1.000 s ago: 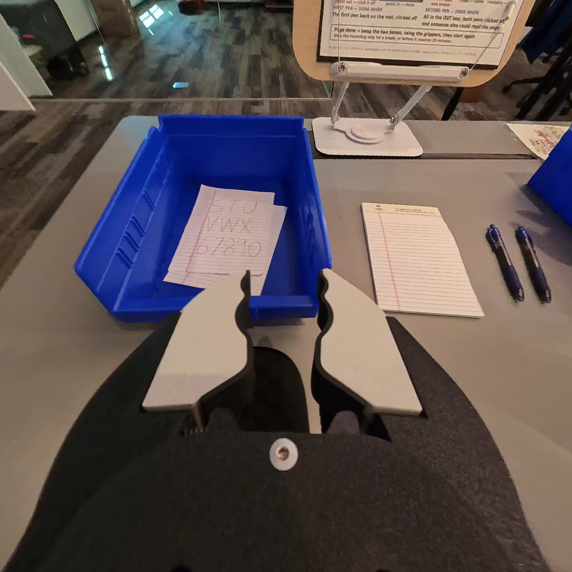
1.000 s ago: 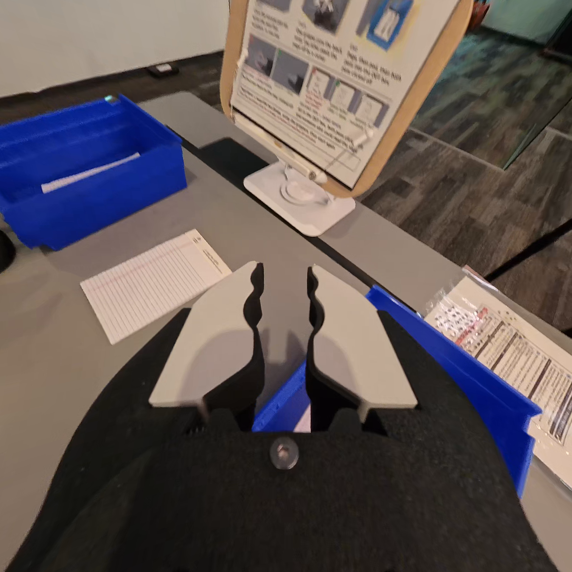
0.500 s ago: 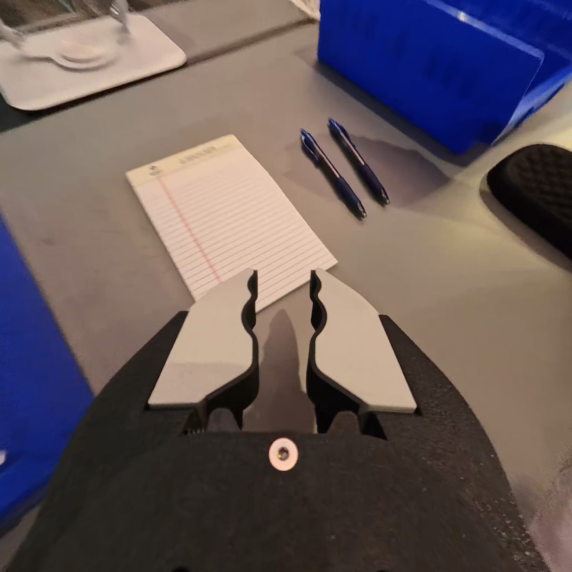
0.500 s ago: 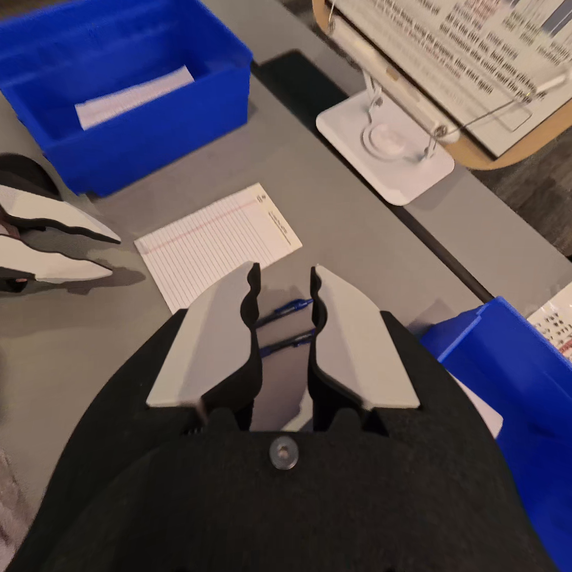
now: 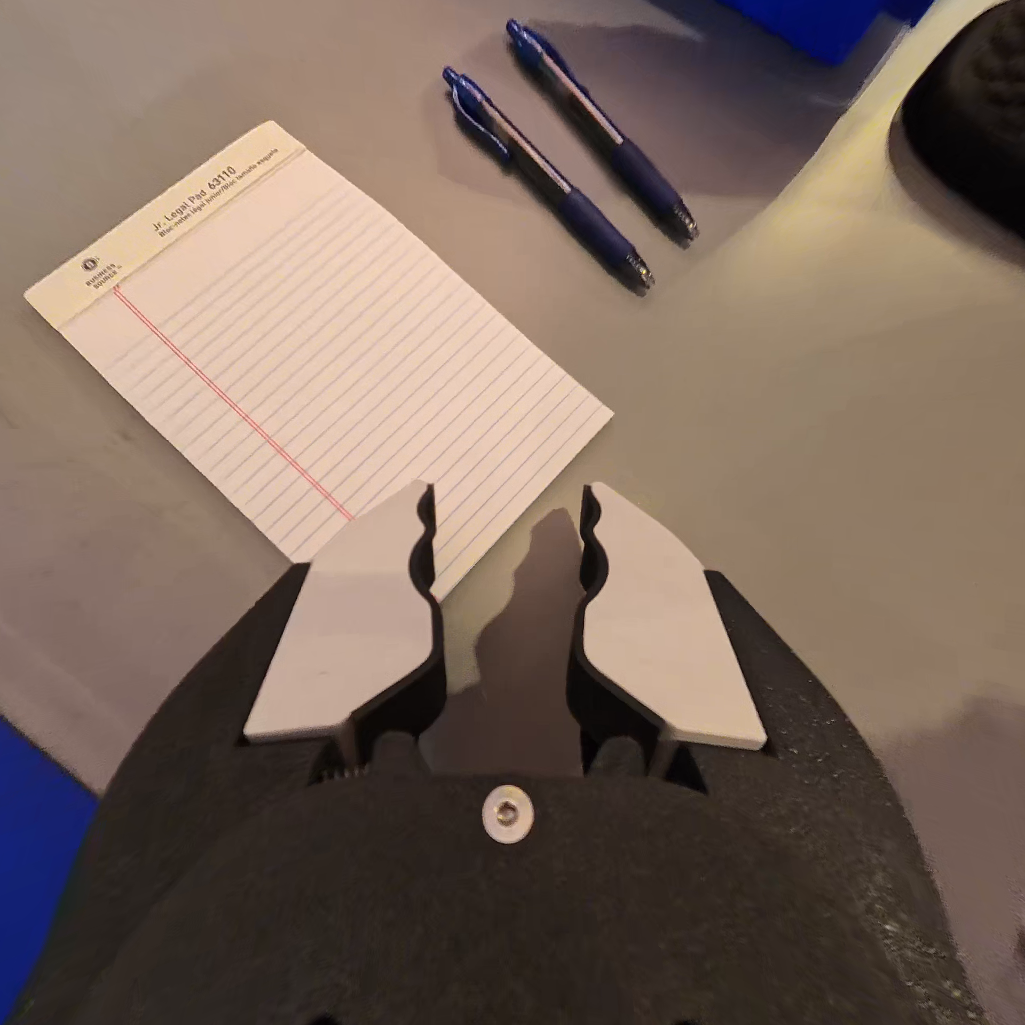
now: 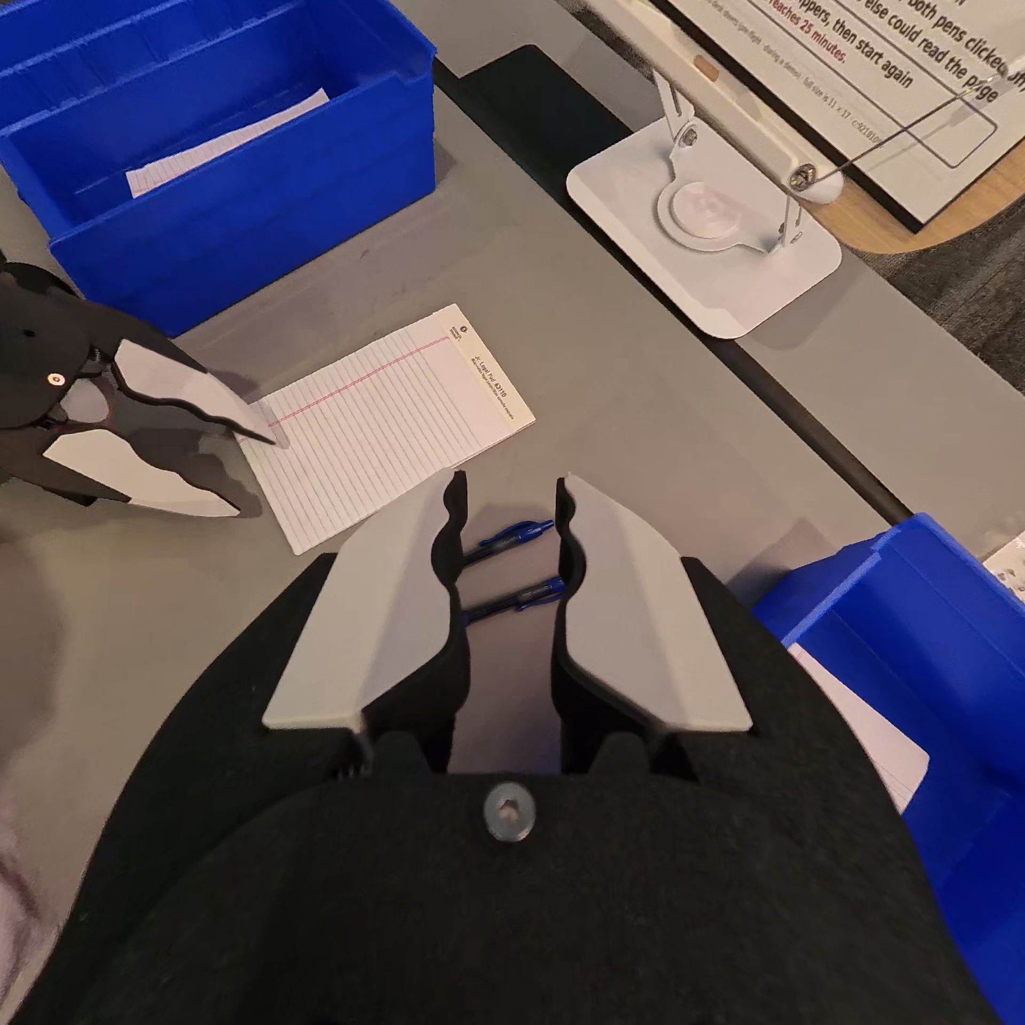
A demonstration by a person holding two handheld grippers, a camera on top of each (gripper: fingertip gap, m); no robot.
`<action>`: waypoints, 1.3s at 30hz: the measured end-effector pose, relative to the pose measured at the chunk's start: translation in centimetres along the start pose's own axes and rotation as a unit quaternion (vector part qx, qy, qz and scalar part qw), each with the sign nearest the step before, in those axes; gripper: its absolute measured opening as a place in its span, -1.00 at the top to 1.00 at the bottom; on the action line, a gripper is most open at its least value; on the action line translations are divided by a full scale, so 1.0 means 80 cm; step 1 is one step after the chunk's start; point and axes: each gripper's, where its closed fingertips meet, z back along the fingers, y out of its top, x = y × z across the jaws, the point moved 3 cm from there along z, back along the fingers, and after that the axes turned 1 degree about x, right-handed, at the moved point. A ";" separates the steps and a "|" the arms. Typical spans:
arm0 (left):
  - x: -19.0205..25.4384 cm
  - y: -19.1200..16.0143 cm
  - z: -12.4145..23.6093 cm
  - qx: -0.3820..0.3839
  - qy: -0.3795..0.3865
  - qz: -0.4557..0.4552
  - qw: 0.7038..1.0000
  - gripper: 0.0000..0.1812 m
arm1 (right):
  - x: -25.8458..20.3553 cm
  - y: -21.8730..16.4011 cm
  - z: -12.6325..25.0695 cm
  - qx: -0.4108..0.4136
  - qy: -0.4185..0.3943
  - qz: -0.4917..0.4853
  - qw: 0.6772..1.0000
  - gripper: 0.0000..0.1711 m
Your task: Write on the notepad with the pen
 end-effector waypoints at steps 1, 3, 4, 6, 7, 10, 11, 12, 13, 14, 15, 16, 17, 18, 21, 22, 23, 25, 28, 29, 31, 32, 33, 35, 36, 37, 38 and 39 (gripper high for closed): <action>-0.001 -0.001 -0.001 -0.008 0.003 -0.011 1.000 0.44 | 0.002 -0.001 0.001 0.001 0.000 0.000 1.000 0.65; -0.002 -0.004 -0.006 -0.031 0.011 -0.033 0.999 0.45 | 0.005 -0.001 0.003 0.004 0.001 0.000 1.000 0.65; -0.003 -0.006 -0.009 -0.043 0.017 -0.042 0.998 0.47 | 0.006 -0.001 0.004 0.005 0.001 0.001 1.000 0.65; -0.005 -0.010 -0.017 -0.062 0.023 -0.049 0.997 0.50 | 0.008 -0.001 0.007 0.007 0.000 0.002 1.000 0.65; -0.006 -0.010 -0.021 -0.063 0.027 -0.048 0.996 0.52 | 0.009 -0.001 0.009 0.008 0.000 0.003 1.000 0.65; -0.004 -0.004 -0.026 -0.048 0.024 -0.031 0.998 0.59 | 0.011 -0.004 0.011 0.005 -0.002 0.004 1.000 0.65; -0.004 -0.003 -0.027 -0.044 0.022 -0.023 0.999 0.60 | 0.013 -0.005 0.011 0.003 -0.006 0.004 1.000 0.65; -0.003 -0.001 -0.028 -0.041 0.019 -0.018 0.999 0.61 | 0.014 -0.006 0.011 0.001 -0.009 0.004 1.000 0.65; -0.002 -0.001 -0.029 -0.040 0.018 -0.016 0.999 0.61 | 0.016 -0.007 0.011 -0.001 -0.011 0.005 1.000 0.65; -0.001 0.000 -0.030 -0.039 0.019 -0.016 0.999 0.61 | 0.016 -0.008 0.010 -0.003 -0.011 0.005 1.000 0.65; -0.001 0.000 -0.030 -0.038 0.021 -0.018 0.999 0.61 | 0.016 -0.008 0.010 -0.004 -0.010 0.004 1.000 0.65; -0.001 0.000 -0.030 -0.038 0.023 -0.019 0.999 0.61 | 0.017 -0.009 0.009 -0.005 -0.009 0.003 1.000 0.65; 0.000 0.000 -0.030 -0.037 0.023 -0.018 0.999 0.60 | 0.017 -0.011 0.008 -0.008 -0.007 0.000 1.000 0.65; 0.000 0.000 -0.030 -0.035 0.021 -0.014 0.999 0.59 | 0.017 -0.013 0.007 -0.012 -0.005 -0.004 1.000 0.65; 0.004 0.007 -0.022 -0.005 0.008 0.017 1.000 0.56 | 0.016 -0.026 -0.004 -0.042 0.009 -0.035 0.998 0.65; 0.006 0.015 -0.015 0.020 0.002 0.032 0.999 0.56 | 0.015 -0.031 -0.010 -0.055 0.012 -0.049 0.997 0.65; 0.008 0.023 -0.006 0.048 -0.004 0.048 0.998 0.56 | 0.013 -0.038 -0.018 -0.072 0.015 -0.068 0.995 0.67; 0.010 0.038 0.014 0.098 -0.011 0.073 0.992 0.56 | 0.004 -0.054 -0.039 -0.115 0.030 -0.107 0.987 0.69; 0.012 0.049 0.039 0.136 -0.009 0.084 0.987 0.57 | -0.007 -0.083 -0.080 -0.187 0.035 -0.142 0.971 0.73; 0.015 0.051 0.045 0.141 -0.009 0.084 0.986 0.57 | -0.010 -0.093 -0.093 -0.210 0.034 -0.151 0.965 0.73; 0.021 0.053 0.052 0.142 -0.010 0.081 0.987 0.57 | -0.015 -0.111 -0.116 -0.251 0.032 -0.164 0.953 0.69; 0.025 0.053 0.054 0.141 -0.010 0.077 0.987 0.57 | -0.018 -0.118 -0.124 -0.266 0.031 -0.170 0.948 0.70; 0.029 0.053 0.056 0.140 -0.008 0.073 0.987 0.57 | -0.020 -0.126 -0.130 -0.285 0.026 -0.177 0.942 0.69; 0.036 0.053 0.059 0.138 -0.006 0.064 0.988 0.57 | -0.017 -0.139 -0.137 -0.316 0.001 -0.178 0.932 0.64; 0.039 0.053 0.060 0.138 -0.007 0.060 0.989 0.57 | -0.016 -0.142 -0.140 -0.320 -0.006 -0.179 0.930 0.63; 0.043 0.053 0.061 0.138 -0.009 0.057 0.989 0.57 | -0.017 -0.141 -0.143 -0.318 -0.008 -0.180 0.931 0.65; 0.046 0.053 0.062 0.138 -0.011 0.054 0.989 0.57 | -0.016 -0.143 -0.144 -0.323 -0.020 -0.177 0.930 0.67; 0.049 0.053 0.063 0.138 -0.012 0.051 0.989 0.57 | -0.015 -0.143 -0.145 -0.327 -0.028 -0.170 0.929 0.70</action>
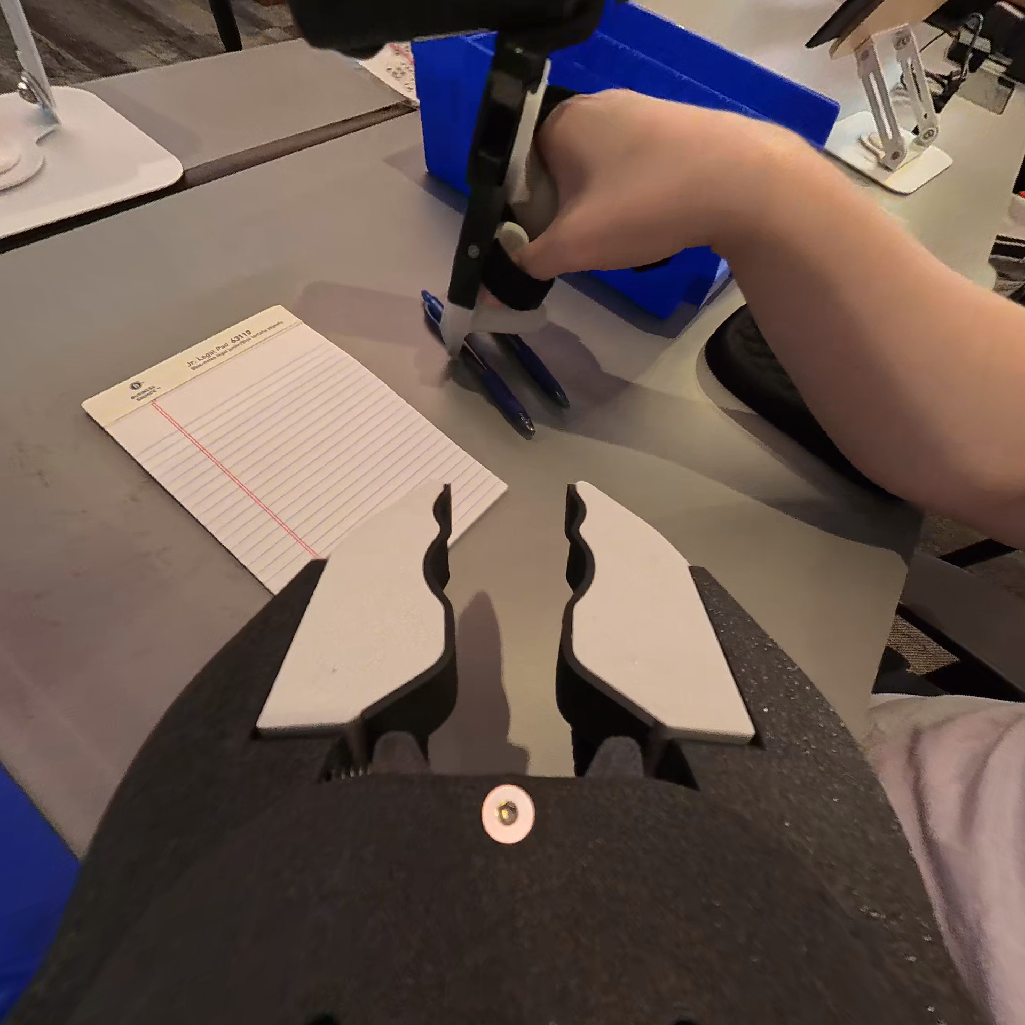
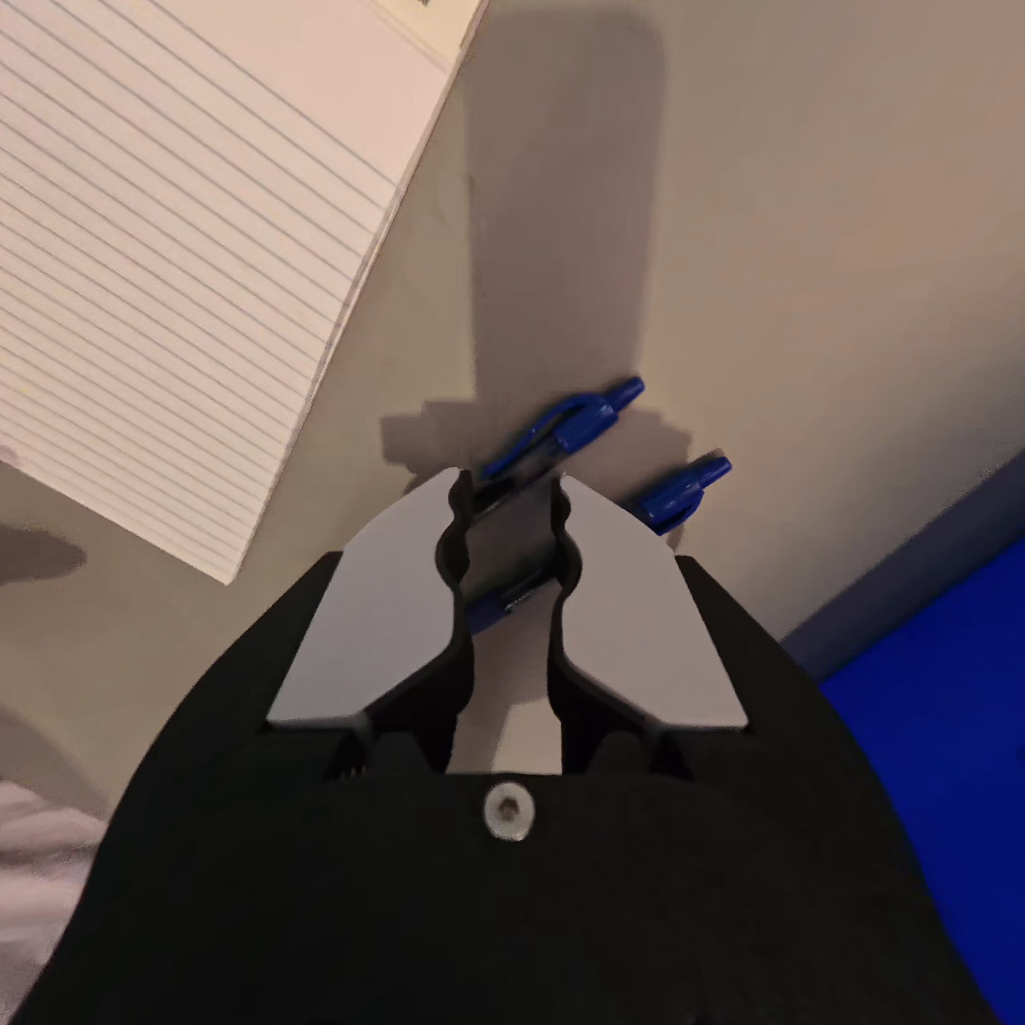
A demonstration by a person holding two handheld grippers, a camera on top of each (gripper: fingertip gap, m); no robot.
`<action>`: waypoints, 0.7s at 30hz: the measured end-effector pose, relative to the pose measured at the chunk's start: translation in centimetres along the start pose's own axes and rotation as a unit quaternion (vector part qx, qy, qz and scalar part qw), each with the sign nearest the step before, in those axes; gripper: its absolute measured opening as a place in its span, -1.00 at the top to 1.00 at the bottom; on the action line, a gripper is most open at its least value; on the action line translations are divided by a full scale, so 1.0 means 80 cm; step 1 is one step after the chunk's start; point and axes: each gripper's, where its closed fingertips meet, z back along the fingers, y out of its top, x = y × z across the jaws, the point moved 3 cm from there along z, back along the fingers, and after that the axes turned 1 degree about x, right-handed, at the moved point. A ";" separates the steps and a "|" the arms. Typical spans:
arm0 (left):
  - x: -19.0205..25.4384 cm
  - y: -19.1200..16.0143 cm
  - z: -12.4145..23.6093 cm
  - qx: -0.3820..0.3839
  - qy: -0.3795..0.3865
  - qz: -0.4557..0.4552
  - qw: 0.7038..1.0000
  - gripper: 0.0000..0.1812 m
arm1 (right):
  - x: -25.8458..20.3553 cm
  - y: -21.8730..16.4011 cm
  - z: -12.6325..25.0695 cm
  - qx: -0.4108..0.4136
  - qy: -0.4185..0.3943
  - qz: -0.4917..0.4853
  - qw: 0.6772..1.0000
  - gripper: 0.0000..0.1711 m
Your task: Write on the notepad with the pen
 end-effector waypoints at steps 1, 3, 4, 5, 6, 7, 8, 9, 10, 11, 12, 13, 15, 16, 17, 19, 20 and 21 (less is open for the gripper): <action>0.001 0.000 0.000 0.000 0.000 -0.001 1.000 0.57 | 0.000 0.001 -0.001 -0.005 -0.007 0.006 1.000 0.73; 0.002 0.000 -0.001 0.000 -0.002 -0.001 1.000 0.57 | -0.003 0.006 -0.002 -0.007 -0.008 0.015 1.000 0.78; 0.002 0.000 -0.002 0.000 -0.004 0.002 1.000 0.57 | -0.004 0.010 -0.003 -0.004 -0.008 0.020 1.000 0.80; 0.001 -0.001 -0.003 0.000 -0.007 0.007 1.000 0.57 | -0.007 0.012 -0.004 -0.003 -0.005 0.028 1.000 0.80; 0.000 -0.001 -0.005 0.000 -0.012 0.014 1.000 0.57 | -0.010 0.014 -0.005 0.002 0.001 0.040 0.999 0.81; 0.000 -0.002 -0.007 0.002 -0.019 0.023 1.000 0.57 | -0.013 0.016 -0.005 0.008 0.007 0.049 0.999 0.82; -0.001 -0.002 -0.009 0.006 -0.027 0.034 0.999 0.57 | -0.016 0.017 -0.006 0.018 0.020 0.054 0.998 0.82; -0.003 -0.001 -0.011 0.014 -0.033 0.047 0.998 0.57 | -0.020 0.018 -0.005 0.031 0.037 0.055 0.997 0.83; -0.006 0.000 -0.013 0.022 -0.039 0.062 0.997 0.57 | -0.023 0.020 -0.002 0.047 0.053 0.054 0.996 0.83; -0.010 0.000 -0.017 0.029 -0.046 0.078 0.995 0.57 | -0.025 0.022 0.003 0.066 0.071 0.054 0.994 0.83; -0.014 0.000 -0.020 0.033 -0.050 0.093 0.994 0.57 | -0.029 0.025 0.011 0.088 0.094 0.057 0.990 0.83; -0.019 0.000 -0.025 0.032 -0.053 0.105 0.993 0.57 | -0.034 0.028 0.020 0.113 0.117 0.060 0.985 0.84; -0.029 -0.002 -0.040 0.021 -0.043 0.109 0.993 0.56 | -0.040 0.033 0.041 0.161 0.146 0.071 0.974 0.84; -0.034 -0.003 -0.049 0.010 -0.032 0.104 0.994 0.55 | -0.042 0.035 0.052 0.184 0.154 0.076 0.968 0.84; -0.039 -0.003 -0.058 0.000 -0.020 0.101 0.995 0.50 | -0.046 0.038 0.065 0.213 0.162 0.086 0.960 0.84; -0.041 0.007 -0.077 -0.004 -0.004 0.100 0.995 0.37 | -0.054 0.042 0.089 0.260 0.170 0.100 0.945 0.84; -0.040 0.015 -0.085 0.003 -0.002 0.098 0.995 0.36 | -0.057 0.044 0.102 0.283 0.170 0.107 0.938 0.84; -0.039 0.024 -0.093 0.009 0.000 0.097 0.995 0.37 | -0.061 0.046 0.113 0.303 0.170 0.112 0.931 0.84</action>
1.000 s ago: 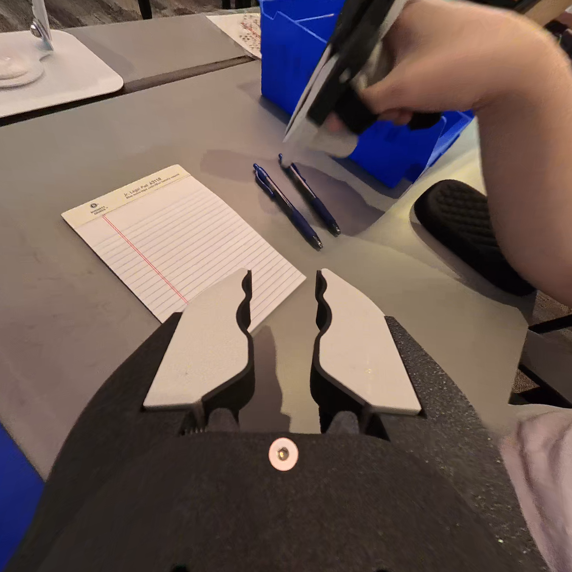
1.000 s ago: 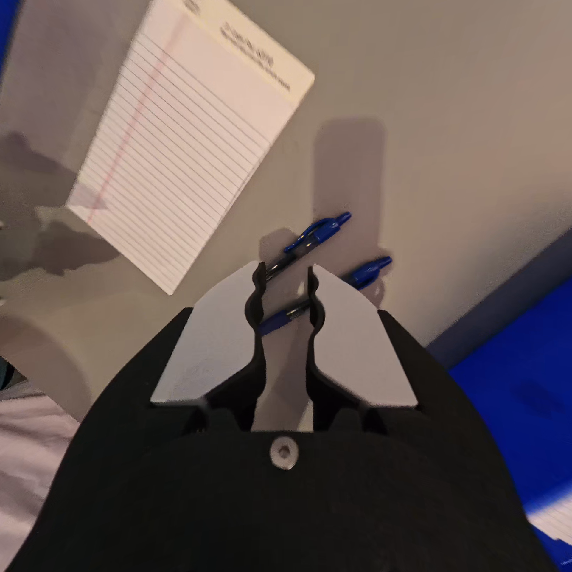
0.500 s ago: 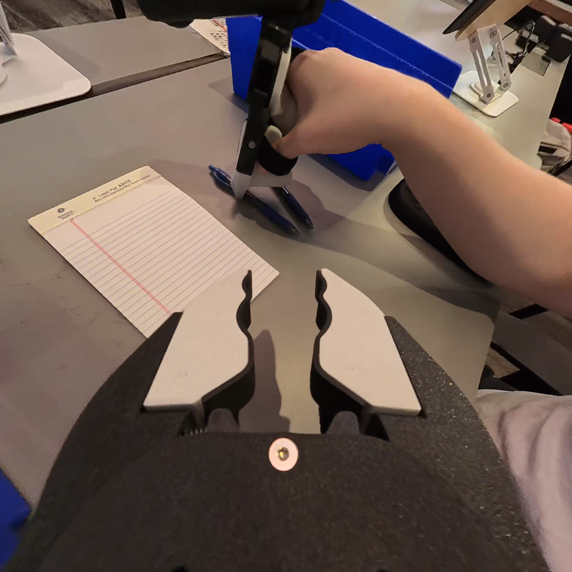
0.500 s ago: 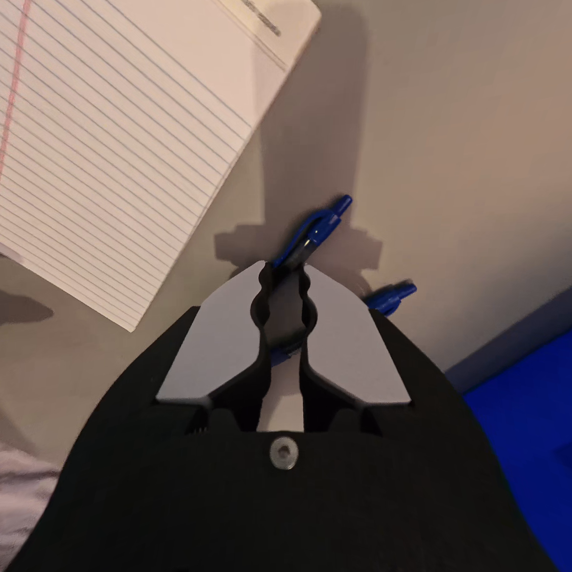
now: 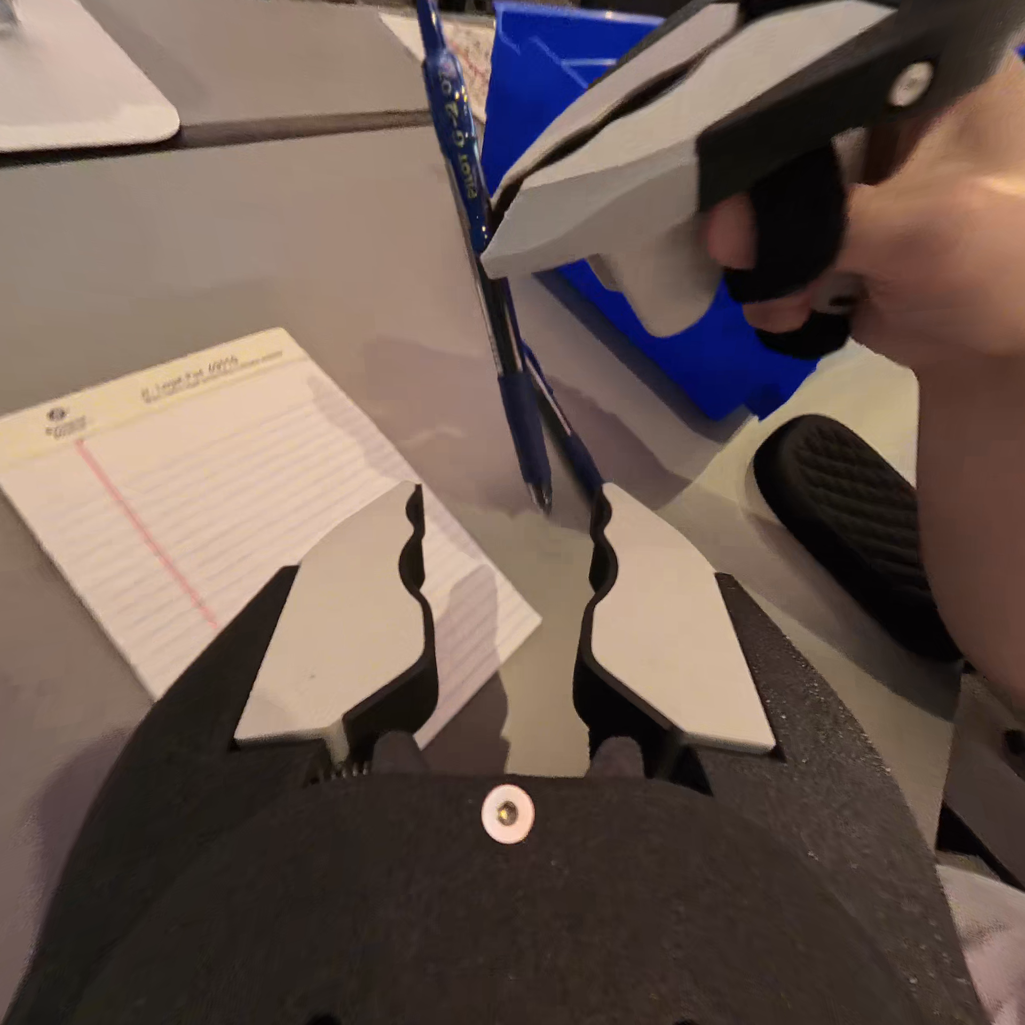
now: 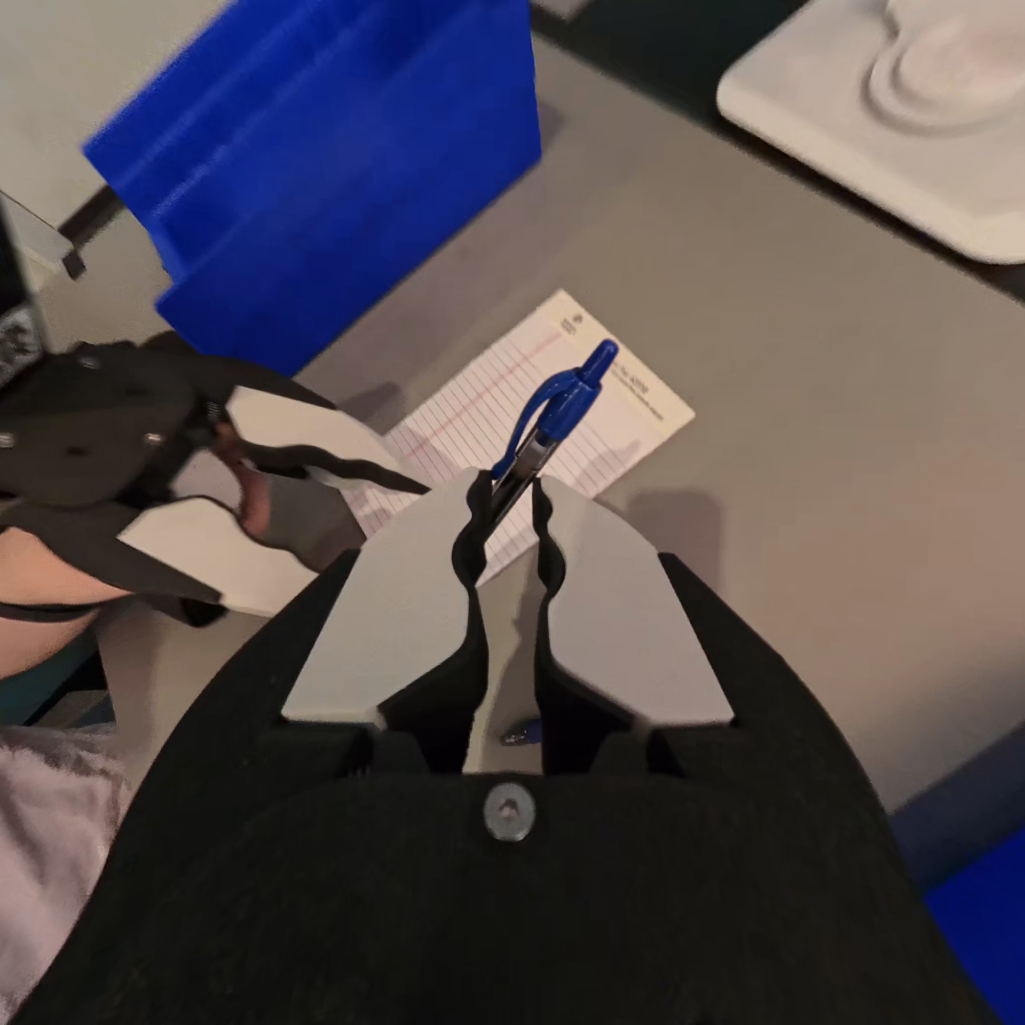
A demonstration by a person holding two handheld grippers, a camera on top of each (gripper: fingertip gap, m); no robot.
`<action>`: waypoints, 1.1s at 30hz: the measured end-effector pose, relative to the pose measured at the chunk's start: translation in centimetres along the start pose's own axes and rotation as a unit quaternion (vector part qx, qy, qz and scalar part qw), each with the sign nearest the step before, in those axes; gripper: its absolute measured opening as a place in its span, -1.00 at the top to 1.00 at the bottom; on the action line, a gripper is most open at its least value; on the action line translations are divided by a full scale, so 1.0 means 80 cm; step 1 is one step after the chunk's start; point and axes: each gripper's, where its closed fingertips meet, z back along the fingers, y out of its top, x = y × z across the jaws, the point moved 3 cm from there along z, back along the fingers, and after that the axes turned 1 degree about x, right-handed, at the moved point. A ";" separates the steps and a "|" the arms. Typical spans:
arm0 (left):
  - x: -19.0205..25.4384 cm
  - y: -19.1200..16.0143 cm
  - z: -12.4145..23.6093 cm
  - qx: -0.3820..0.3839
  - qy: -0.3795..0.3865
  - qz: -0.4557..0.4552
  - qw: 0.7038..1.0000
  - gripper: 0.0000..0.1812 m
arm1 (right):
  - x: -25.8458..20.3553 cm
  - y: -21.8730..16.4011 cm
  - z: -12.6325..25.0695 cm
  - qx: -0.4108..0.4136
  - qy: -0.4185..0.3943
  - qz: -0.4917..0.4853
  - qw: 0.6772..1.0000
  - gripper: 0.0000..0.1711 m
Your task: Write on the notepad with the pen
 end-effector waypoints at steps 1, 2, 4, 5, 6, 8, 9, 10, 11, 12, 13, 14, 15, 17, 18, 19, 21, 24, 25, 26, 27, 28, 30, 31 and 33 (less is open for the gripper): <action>0.003 0.008 -0.008 0.006 0.001 -0.001 1.000 0.37 | -0.006 0.006 0.006 0.010 0.000 0.008 1.000 0.84; 0.004 0.016 -0.015 0.011 0.004 -0.002 1.000 0.37 | -0.011 0.013 0.012 0.024 -0.002 0.017 1.000 0.84; 0.003 0.027 -0.026 0.011 0.018 -0.006 1.000 0.44 | -0.021 0.025 0.025 0.044 -0.007 0.036 0.998 0.84; 0.003 0.031 -0.030 0.009 0.022 -0.008 1.000 0.53 | -0.026 0.030 0.031 0.050 -0.007 0.047 0.998 0.84; 0.007 0.035 -0.033 0.010 0.008 -0.013 1.000 0.75 | -0.031 0.035 0.036 0.060 -0.005 0.058 0.996 0.84; 0.018 0.045 -0.035 0.028 -0.028 -0.021 0.999 0.94 | -0.039 0.044 0.044 0.078 0.004 0.080 0.994 0.84; 0.020 0.050 -0.035 0.038 -0.036 -0.025 0.998 0.94 | -0.042 0.047 0.048 0.086 0.013 0.094 0.992 0.84; 0.022 0.054 -0.033 0.046 -0.045 -0.031 0.997 0.94 | -0.044 0.050 0.051 0.095 0.024 0.108 0.989 0.84; 0.024 0.059 -0.031 0.054 -0.052 -0.035 0.997 0.94 | -0.047 0.053 0.054 0.107 0.041 0.123 0.986 0.82; 0.026 0.064 -0.028 0.065 -0.060 -0.037 0.995 0.94 | -0.049 0.056 0.057 0.119 0.060 0.135 0.982 0.70; 0.029 0.070 -0.024 0.076 -0.072 -0.039 0.994 0.94 | -0.050 0.060 0.061 0.132 0.075 0.140 0.979 0.53; 0.032 0.075 -0.019 0.084 -0.085 -0.042 0.992 0.94 | -0.050 0.064 0.066 0.146 0.089 0.144 0.975 0.42; 0.035 0.080 -0.015 0.087 -0.098 -0.047 0.990 0.94 | -0.051 0.070 0.073 0.162 0.111 0.149 0.969 0.38; 0.045 0.091 -0.005 0.092 -0.131 -0.058 0.985 0.94 | -0.060 0.084 0.092 0.205 0.185 0.149 0.949 0.39; 0.052 0.096 0.000 0.094 -0.156 -0.062 0.981 0.94 | -0.064 0.092 0.102 0.225 0.227 0.140 0.937 0.40; 0.060 0.101 0.006 0.097 -0.179 -0.064 0.977 0.94 | -0.068 0.099 0.114 0.242 0.272 0.130 0.922 0.44; 0.073 0.110 0.014 0.097 -0.217 -0.072 0.969 0.94 | -0.073 0.109 0.131 0.262 0.344 0.112 0.895 0.48; 0.089 0.118 0.020 0.094 -0.248 -0.087 0.960 0.94 | -0.077 0.114 0.140 0.288 0.366 0.129 0.876 0.54; 0.093 0.119 0.020 0.090 -0.256 -0.090 0.958 0.94 | -0.079 0.111 0.141 0.288 0.369 0.135 0.873 0.53; 0.097 0.119 0.019 0.084 -0.263 -0.093 0.957 0.94 | -0.080 0.109 0.141 0.283 0.371 0.138 0.874 0.53; 0.100 0.118 0.016 0.077 -0.265 -0.100 0.956 0.94 | -0.081 0.108 0.140 0.278 0.370 0.138 0.876 0.51; 0.101 0.117 0.013 0.070 -0.264 -0.107 0.956 0.94 | -0.083 0.108 0.142 0.281 0.372 0.141 0.874 0.51; 0.103 0.116 0.006 0.062 -0.260 -0.120 0.956 0.94 | -0.088 0.109 0.149 0.293 0.378 0.144 0.866 0.58; 0.105 0.116 0.004 0.060 -0.262 -0.124 0.955 0.94 | -0.088 0.109 0.149 0.290 0.378 0.144 0.867 0.59; 0.108 0.117 0.003 0.064 -0.268 -0.126 0.953 0.94 | -0.089 0.105 0.148 0.280 0.373 0.151 0.872 0.62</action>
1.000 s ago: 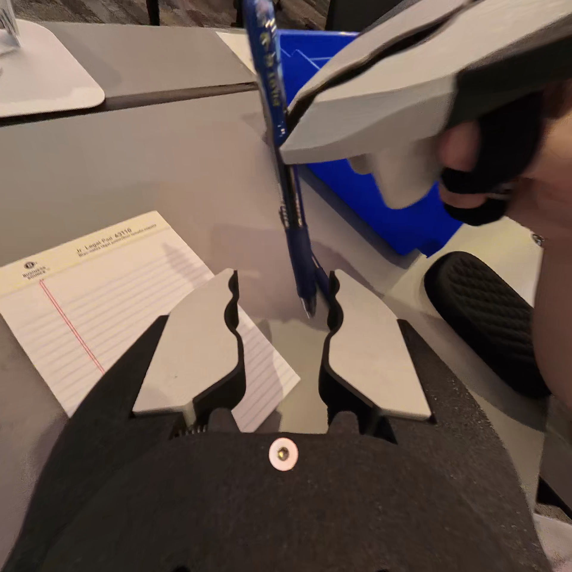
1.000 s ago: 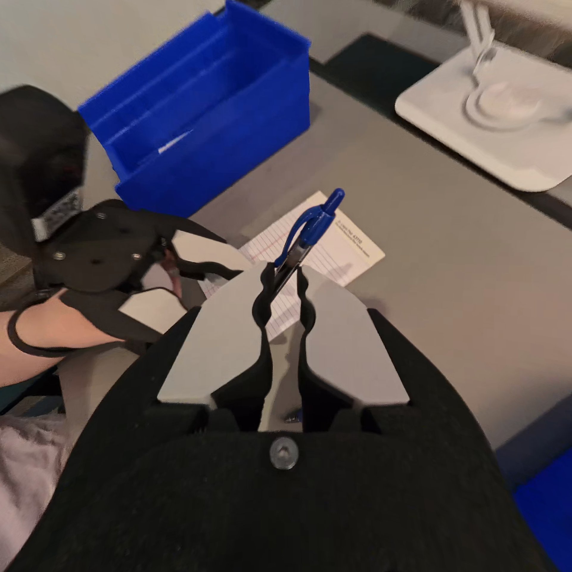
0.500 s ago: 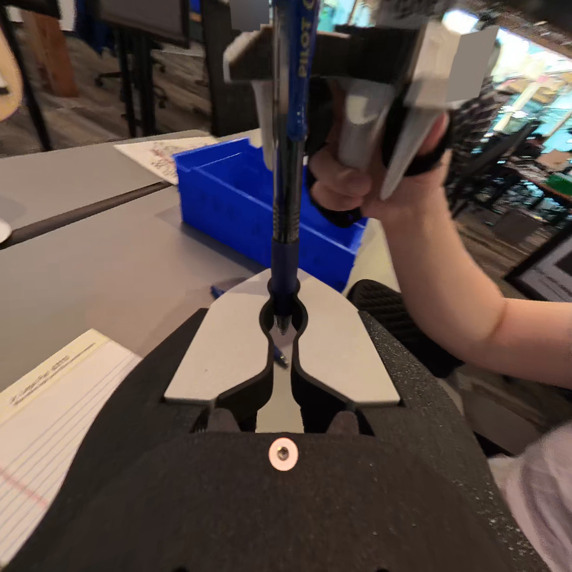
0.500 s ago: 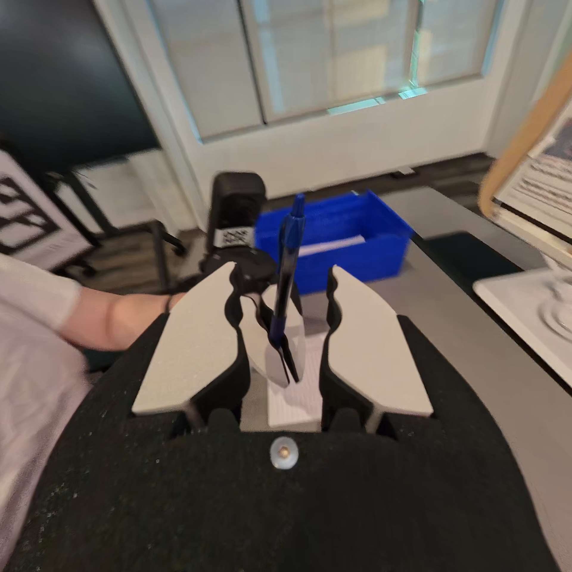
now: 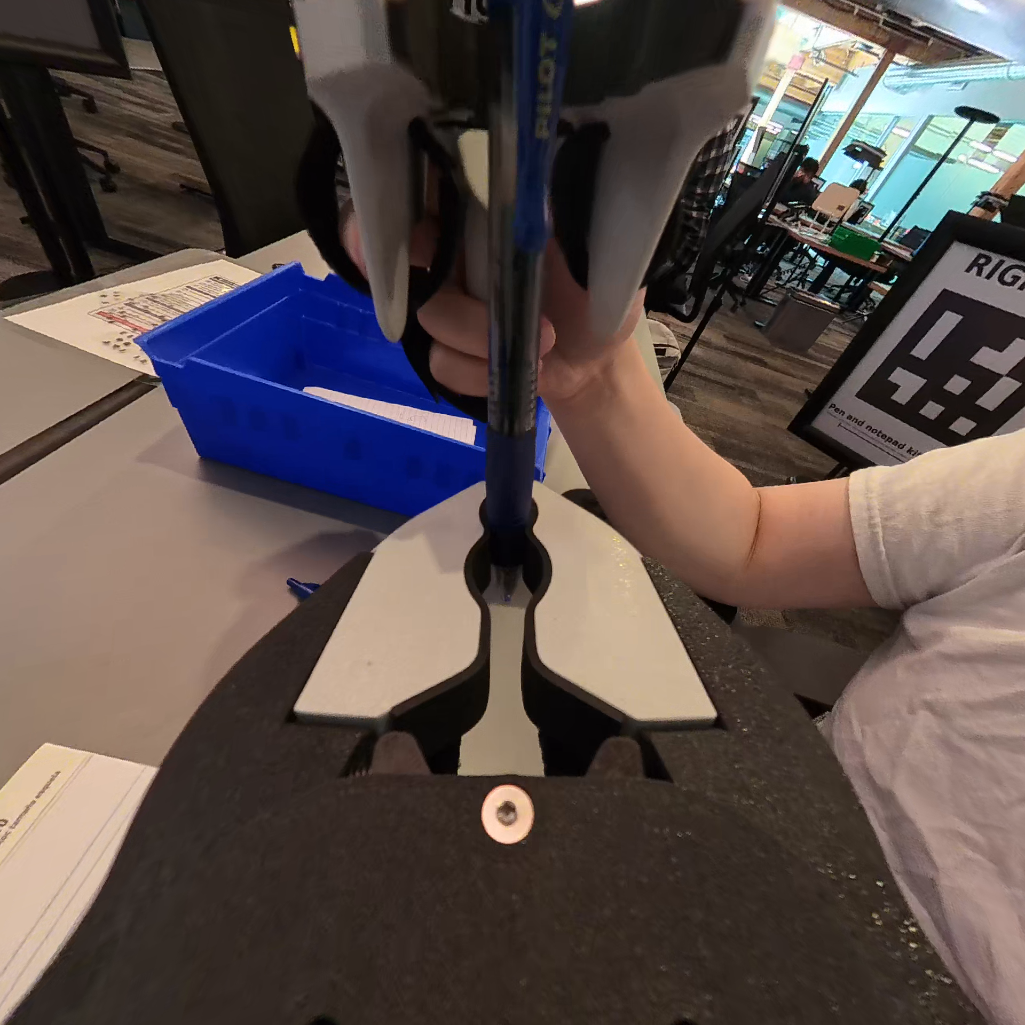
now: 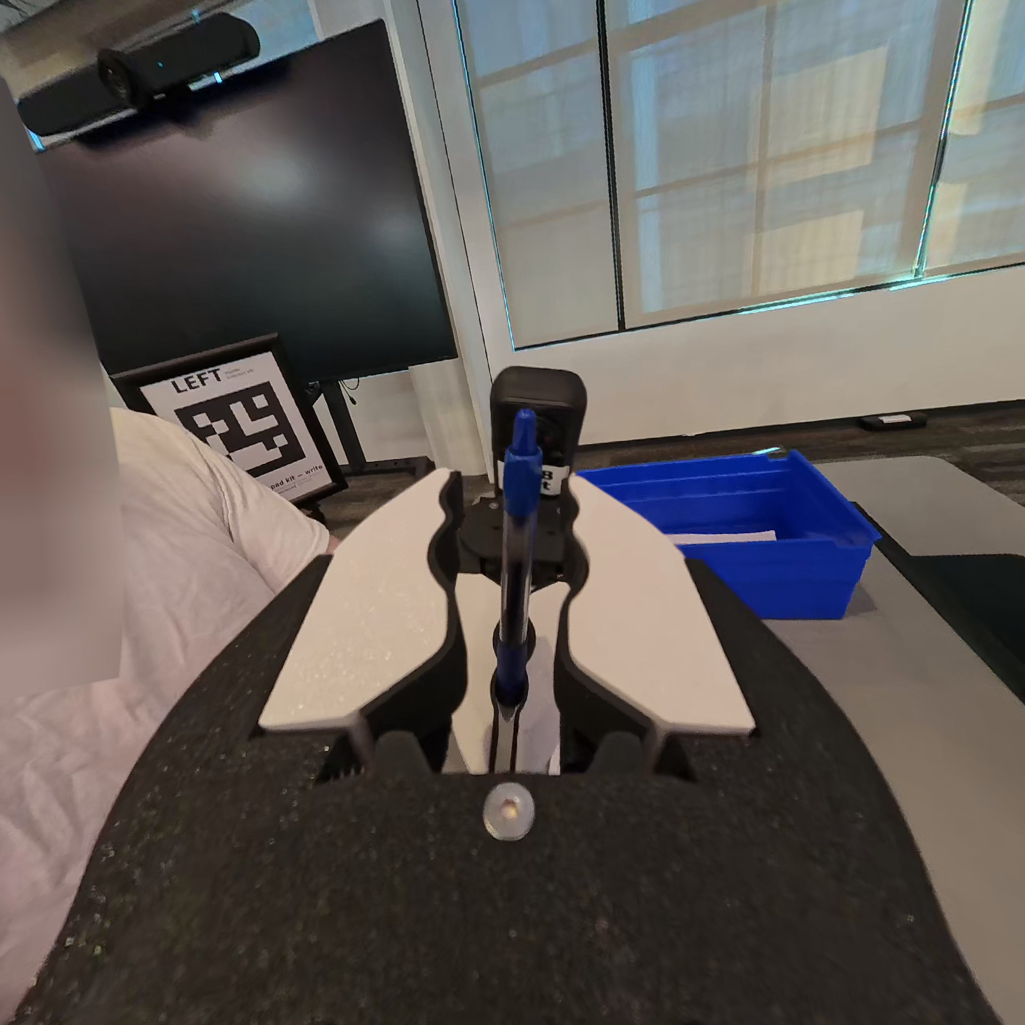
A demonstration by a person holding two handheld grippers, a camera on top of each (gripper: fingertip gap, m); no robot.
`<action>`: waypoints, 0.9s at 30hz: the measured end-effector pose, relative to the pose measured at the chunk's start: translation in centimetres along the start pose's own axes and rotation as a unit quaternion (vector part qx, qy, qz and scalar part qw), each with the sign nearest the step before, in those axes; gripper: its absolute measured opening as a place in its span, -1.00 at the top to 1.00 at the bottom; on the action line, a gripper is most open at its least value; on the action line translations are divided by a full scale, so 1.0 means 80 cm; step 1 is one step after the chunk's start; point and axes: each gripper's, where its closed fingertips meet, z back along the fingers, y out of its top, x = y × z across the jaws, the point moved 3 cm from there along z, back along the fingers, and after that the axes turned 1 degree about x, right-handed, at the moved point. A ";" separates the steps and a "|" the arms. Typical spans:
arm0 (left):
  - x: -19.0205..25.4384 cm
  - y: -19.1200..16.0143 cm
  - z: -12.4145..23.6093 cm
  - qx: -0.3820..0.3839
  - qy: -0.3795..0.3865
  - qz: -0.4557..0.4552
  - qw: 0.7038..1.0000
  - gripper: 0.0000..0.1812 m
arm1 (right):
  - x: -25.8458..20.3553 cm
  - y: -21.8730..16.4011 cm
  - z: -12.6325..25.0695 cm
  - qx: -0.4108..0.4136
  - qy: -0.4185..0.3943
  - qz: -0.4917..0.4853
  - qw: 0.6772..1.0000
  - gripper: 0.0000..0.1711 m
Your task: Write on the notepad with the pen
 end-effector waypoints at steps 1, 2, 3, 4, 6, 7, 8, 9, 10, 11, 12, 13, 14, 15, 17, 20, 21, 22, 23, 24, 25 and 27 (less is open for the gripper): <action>0.001 0.001 0.000 0.002 -0.002 -0.001 1.000 0.94 | 0.000 -0.002 0.000 -0.009 -0.002 0.000 1.000 0.64; 0.003 0.002 0.000 0.004 -0.005 -0.001 1.000 0.94 | 0.000 -0.003 0.000 -0.012 -0.003 0.005 1.000 0.67; 0.004 0.002 0.000 0.005 -0.007 -0.001 1.000 0.94 | -0.002 -0.002 0.000 -0.010 -0.001 0.012 1.000 0.69; 0.006 0.002 -0.001 0.006 -0.008 -0.002 1.000 0.94 | -0.005 -0.001 -0.001 -0.009 0.005 0.015 1.000 0.70; 0.008 0.001 -0.001 0.006 -0.009 -0.003 1.000 0.94 | -0.009 -0.001 -0.003 -0.011 0.012 0.016 1.000 0.70; 0.009 0.001 -0.001 0.006 -0.010 -0.003 1.000 0.94 | -0.010 -0.002 -0.004 -0.014 0.013 0.016 1.000 0.70; 0.010 0.001 -0.001 0.007 -0.011 -0.003 1.000 0.94 | -0.011 -0.002 -0.006 -0.016 0.013 0.019 1.000 0.70; 0.011 0.000 -0.002 0.006 -0.011 -0.004 1.000 0.94 | -0.013 -0.003 -0.008 -0.017 0.016 0.020 1.000 0.70; 0.012 0.000 -0.002 0.006 -0.012 -0.005 1.000 0.94 | -0.015 -0.003 -0.009 -0.019 0.020 0.021 0.999 0.71; 0.012 0.000 -0.003 0.006 -0.012 -0.005 1.000 0.94 | -0.016 -0.003 -0.011 -0.019 0.020 0.024 0.999 0.74; 0.014 -0.001 -0.003 0.006 -0.014 -0.006 1.000 0.94 | -0.017 -0.003 -0.012 -0.019 0.020 0.026 0.999 0.76; 0.015 -0.001 -0.004 0.006 -0.017 -0.006 1.000 0.94 | -0.019 -0.003 -0.013 -0.021 0.023 0.024 0.999 0.77; 0.016 -0.001 -0.005 0.007 -0.018 -0.006 1.000 0.94 | -0.020 -0.003 -0.013 -0.021 0.024 0.023 0.999 0.79; 0.017 -0.001 -0.005 0.009 -0.020 -0.007 1.000 0.94 | -0.020 -0.002 -0.013 -0.020 0.023 0.025 0.999 0.83; 0.019 -0.001 -0.006 0.010 -0.022 -0.009 1.000 0.94 | -0.019 -0.002 -0.012 -0.019 0.025 0.021 0.999 0.89; 0.020 -0.001 -0.007 0.014 -0.023 -0.009 1.000 0.94 | -0.019 -0.002 -0.010 -0.012 0.036 0.010 0.999 0.94; 0.021 0.000 -0.006 0.017 -0.023 -0.007 1.000 0.94 | -0.019 -0.001 -0.010 -0.009 0.038 0.007 0.999 0.94; 0.021 0.001 -0.006 0.021 -0.025 -0.005 0.999 0.94 | -0.019 -0.001 -0.010 -0.005 0.039 0.006 0.999 0.94; 0.022 0.001 -0.006 0.024 -0.027 -0.003 0.999 0.94 | -0.019 0.000 -0.010 -0.003 0.042 0.003 0.999 0.94; 0.021 0.001 -0.006 0.025 -0.027 -0.001 0.999 0.94 | -0.019 0.000 -0.009 -0.002 0.044 -0.002 0.999 0.94; 0.021 0.001 -0.006 0.026 -0.027 0.000 0.999 0.94 | -0.018 -0.001 -0.009 -0.003 0.044 -0.006 0.999 0.94; 0.021 0.000 -0.006 0.027 -0.027 0.002 0.999 0.94 | -0.017 -0.001 -0.009 -0.004 0.044 -0.005 0.999 0.94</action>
